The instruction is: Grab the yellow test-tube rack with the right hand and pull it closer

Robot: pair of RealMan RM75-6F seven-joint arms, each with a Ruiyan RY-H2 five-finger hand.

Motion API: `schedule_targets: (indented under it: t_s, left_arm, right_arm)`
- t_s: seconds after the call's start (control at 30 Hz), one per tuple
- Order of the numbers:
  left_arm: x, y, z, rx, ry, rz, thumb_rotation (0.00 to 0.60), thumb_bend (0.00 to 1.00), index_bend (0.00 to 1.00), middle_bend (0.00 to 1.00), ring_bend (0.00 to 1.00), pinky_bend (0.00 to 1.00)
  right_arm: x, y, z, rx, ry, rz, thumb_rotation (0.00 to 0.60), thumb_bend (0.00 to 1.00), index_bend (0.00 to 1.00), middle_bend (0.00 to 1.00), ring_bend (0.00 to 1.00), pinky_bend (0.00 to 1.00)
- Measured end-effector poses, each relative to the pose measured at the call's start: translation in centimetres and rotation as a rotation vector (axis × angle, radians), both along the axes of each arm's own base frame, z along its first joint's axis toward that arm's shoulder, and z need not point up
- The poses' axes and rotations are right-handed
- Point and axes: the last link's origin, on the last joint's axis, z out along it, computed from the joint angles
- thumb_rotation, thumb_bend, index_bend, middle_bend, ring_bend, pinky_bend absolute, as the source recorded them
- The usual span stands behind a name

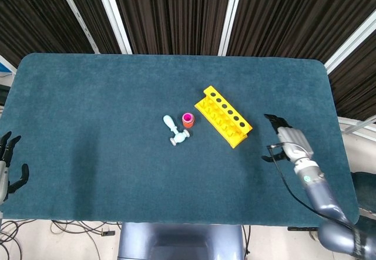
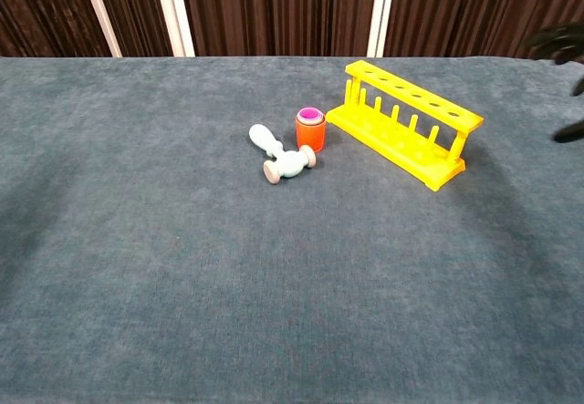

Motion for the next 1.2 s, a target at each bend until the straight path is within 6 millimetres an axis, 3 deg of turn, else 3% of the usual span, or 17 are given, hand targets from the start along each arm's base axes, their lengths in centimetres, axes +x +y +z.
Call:
schedule_targets:
  t_s: [0.27, 0.4, 0.77, 1.2]
  left_arm:
    - [-0.1, 0.2, 0.0, 0.000, -0.010, 0.007, 0.600, 0.51, 0.10, 0.00, 0.00, 0.00]
    - [-0.1, 0.3, 0.1, 0.003, -0.020, 0.012, 0.600, 0.51, 0.10, 0.00, 0.00, 0.00]
    - [-0.2, 0.4, 0.2, 0.001, -0.029, 0.022, 0.600, 0.51, 0.10, 0.00, 0.00, 0.00]
    - [-0.2, 0.5, 0.1, 0.000, -0.030, 0.031, 0.600, 0.51, 0.10, 0.00, 0.00, 0.00]
  right_arm:
    - [4.8, -3.2, -5.0, 0.050, -0.004, 0.001, 0.600, 0.04, 0.03, 0.08, 0.07, 0.24]
    - [6.1, -4.8, -6.5, 0.025, 0.033, 0.002, 0.600, 0.04, 0.03, 0.08, 0.07, 0.24]
    - [6.7, -7.8, -8.4, -0.024, 0.115, -0.072, 0.600, 0.04, 0.03, 0.08, 0.07, 0.24]
    - [6.6, -9.8, -10.0, -0.009, 0.100, -0.143, 0.600, 0.03, 0.05, 0.10, 0.08, 0.24]
